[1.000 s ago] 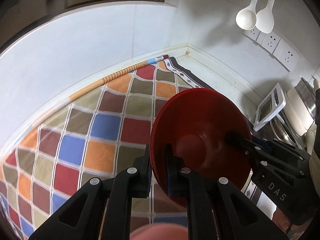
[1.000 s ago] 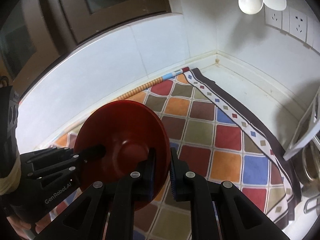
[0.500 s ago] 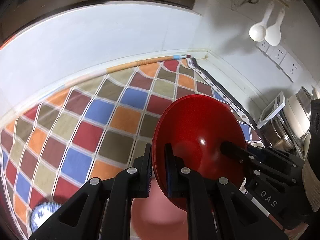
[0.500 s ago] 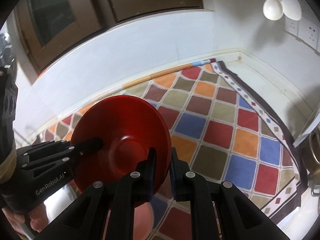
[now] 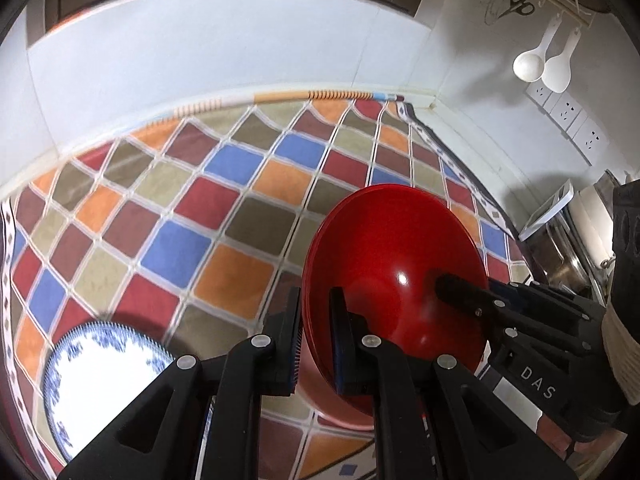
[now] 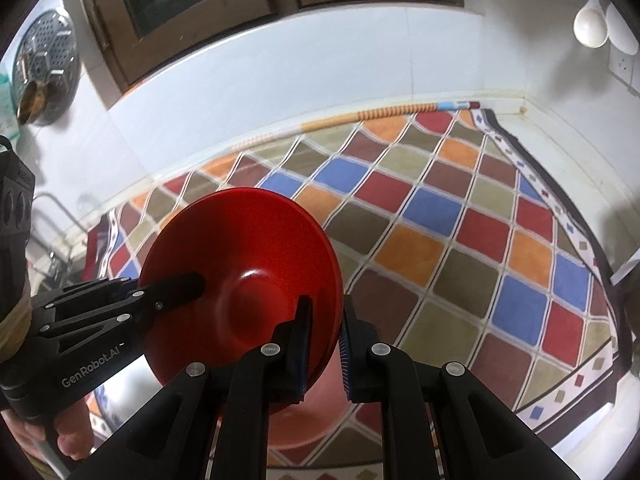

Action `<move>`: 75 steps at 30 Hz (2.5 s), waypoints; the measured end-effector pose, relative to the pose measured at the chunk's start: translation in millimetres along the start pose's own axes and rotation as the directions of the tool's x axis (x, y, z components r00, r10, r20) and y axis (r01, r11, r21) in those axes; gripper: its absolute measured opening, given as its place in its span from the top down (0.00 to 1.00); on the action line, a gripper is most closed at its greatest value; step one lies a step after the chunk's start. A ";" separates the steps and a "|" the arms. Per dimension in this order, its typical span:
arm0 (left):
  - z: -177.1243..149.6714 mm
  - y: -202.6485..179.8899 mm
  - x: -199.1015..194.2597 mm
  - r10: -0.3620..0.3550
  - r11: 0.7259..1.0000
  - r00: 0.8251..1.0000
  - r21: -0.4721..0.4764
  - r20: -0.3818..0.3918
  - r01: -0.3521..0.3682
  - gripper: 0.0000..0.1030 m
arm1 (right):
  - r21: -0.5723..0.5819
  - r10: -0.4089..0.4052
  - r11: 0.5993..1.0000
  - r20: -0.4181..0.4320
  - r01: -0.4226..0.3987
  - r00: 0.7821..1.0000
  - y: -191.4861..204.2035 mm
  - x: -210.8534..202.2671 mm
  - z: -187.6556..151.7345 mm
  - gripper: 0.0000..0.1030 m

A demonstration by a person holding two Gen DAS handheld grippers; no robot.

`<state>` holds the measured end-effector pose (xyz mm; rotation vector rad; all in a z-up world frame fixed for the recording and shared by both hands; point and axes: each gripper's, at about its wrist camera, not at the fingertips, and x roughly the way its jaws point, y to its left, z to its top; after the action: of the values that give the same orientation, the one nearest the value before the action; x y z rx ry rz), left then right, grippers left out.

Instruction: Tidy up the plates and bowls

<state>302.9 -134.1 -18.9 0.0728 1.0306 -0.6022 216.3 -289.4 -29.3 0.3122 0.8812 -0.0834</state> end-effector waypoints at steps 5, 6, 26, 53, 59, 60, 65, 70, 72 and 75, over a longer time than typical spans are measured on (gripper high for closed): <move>-13.7 2.2 8.8 -0.012 1.000 0.999 -0.018 -0.043 0.011 0.88 | -0.016 0.000 1.000 -0.033 0.000 0.999 2.5 5.4 -11.4 0.86; -15.9 2.2 9.6 -0.012 1.000 0.999 -0.019 -0.046 0.011 0.88 | -0.014 -0.001 1.000 -0.039 0.000 0.999 2.0 6.7 -13.1 0.86; -34.0 5.3 34.4 -0.012 0.999 0.992 -0.038 -0.124 0.007 0.88 | -0.009 -0.010 1.000 -0.137 0.009 0.991 -2.2 30.1 -34.4 0.86; -30.7 1.0 8.2 0.032 0.999 0.999 0.015 -0.026 -0.032 0.60 | -0.116 -0.101 0.988 -0.023 0.098 0.995 5.9 9.0 -34.0 0.60; -30.5 3.6 7.3 0.051 0.999 0.998 0.008 -0.023 -0.051 0.56 | -0.096 -0.106 0.990 -0.017 0.104 0.994 2.9 7.5 -32.5 0.57; -30.6 4.4 8.0 0.058 0.998 0.998 0.006 -0.023 -0.058 0.53 | -0.090 -0.108 0.990 -0.017 0.106 0.994 2.2 7.9 -32.4 0.57; -32.0 9.3 16.3 0.081 0.997 0.996 -0.007 -0.043 -0.082 0.51 | -0.063 -0.112 0.992 -0.035 0.110 0.993 -2.5 13.9 -32.5 0.57; -33.2 12.2 30.8 0.065 0.997 0.994 -0.026 -0.090 -0.068 0.51 | -0.033 -0.105 0.994 -0.068 0.103 0.992 -7.5 25.0 -34.2 0.57; -34.1 12.2 37.0 0.060 0.998 0.992 -0.030 -0.108 -0.064 0.51 | -0.022 -0.097 0.995 -0.087 0.095 0.992 -9.1 29.8 -35.2 0.57; -35.3 12.2 45.1 0.046 0.998 0.990 -0.037 -0.134 -0.051 0.51 | 0.002 -0.072 0.997 -0.119 0.072 0.990 -12.5 37.5 -37.8 0.57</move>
<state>298.0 -131.8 -77.2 0.1036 1.1666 -0.5376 209.5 -287.8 -83.5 0.2933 1.0108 -0.1355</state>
